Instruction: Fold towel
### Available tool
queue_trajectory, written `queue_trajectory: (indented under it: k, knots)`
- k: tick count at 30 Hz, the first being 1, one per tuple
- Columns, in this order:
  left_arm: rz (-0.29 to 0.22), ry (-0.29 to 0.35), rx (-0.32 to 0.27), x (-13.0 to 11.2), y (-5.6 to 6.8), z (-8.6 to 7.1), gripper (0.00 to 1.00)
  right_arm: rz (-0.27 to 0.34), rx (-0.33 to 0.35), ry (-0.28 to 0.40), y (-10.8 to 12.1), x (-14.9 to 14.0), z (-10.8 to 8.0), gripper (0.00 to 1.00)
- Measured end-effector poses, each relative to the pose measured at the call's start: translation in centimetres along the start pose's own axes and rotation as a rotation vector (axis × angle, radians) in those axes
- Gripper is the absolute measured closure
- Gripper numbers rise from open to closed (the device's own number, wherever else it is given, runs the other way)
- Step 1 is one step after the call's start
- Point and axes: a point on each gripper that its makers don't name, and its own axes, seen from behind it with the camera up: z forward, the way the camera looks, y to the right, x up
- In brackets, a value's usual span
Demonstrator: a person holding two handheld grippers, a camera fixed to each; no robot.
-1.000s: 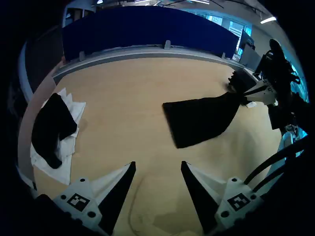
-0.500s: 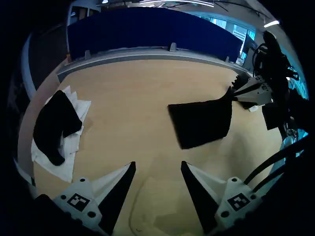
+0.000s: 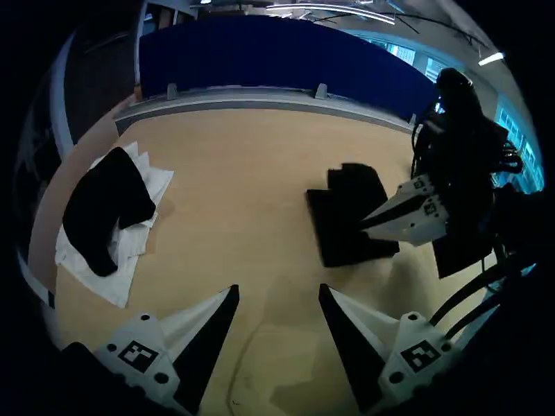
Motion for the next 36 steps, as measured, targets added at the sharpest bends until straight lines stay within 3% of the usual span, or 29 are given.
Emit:
queue_trajectory:
  k: [5, 12, 14, 18, 20, 26, 32, 36]
  knots:
    - [-0.009, 0.001, 0.003, -0.1, 0.1, -0.1, 0.15, 0.028, 0.021, -0.036, -0.8, -1.9, 1.7, 0.92]
    - [-0.010, -0.001, 0.006, -0.1, 0.1, 0.1, 0.15, 0.035, 0.024, -0.026, -0.5, -1.9, 1.1, 0.86]
    - [-0.008, -0.001, 0.006, -0.1, 0.2, 0.1, 0.15, 0.035, 0.026, -0.018, -0.5, -1.8, 1.0, 0.79]
    - [-0.002, -0.004, 0.005, -0.1, 0.4, 0.0, 0.15, 0.034, 0.030, -0.001, -0.6, -1.6, 0.5, 0.41]
    - [-0.001, -0.004, 0.006, -0.1, 0.5, 0.0, 0.15, 0.034, 0.026, 0.006, -0.5, -1.6, 0.2, 0.34]
    - [-0.007, -0.004, 0.006, -0.4, 0.6, -0.1, 0.15, 0.034, -0.003, 0.022, 0.0, -1.6, -0.4, 0.15]
    - [0.000, -0.006, 0.011, -0.5, 0.4, -0.3, 0.15, 0.048, -0.033, 0.036, 0.7, -1.6, -1.2, 0.05]
    - [0.000, -0.006, 0.012, -0.5, 0.3, -0.4, 0.15, 0.061, -0.070, 0.041, 1.4, -2.2, -2.1, 0.05]
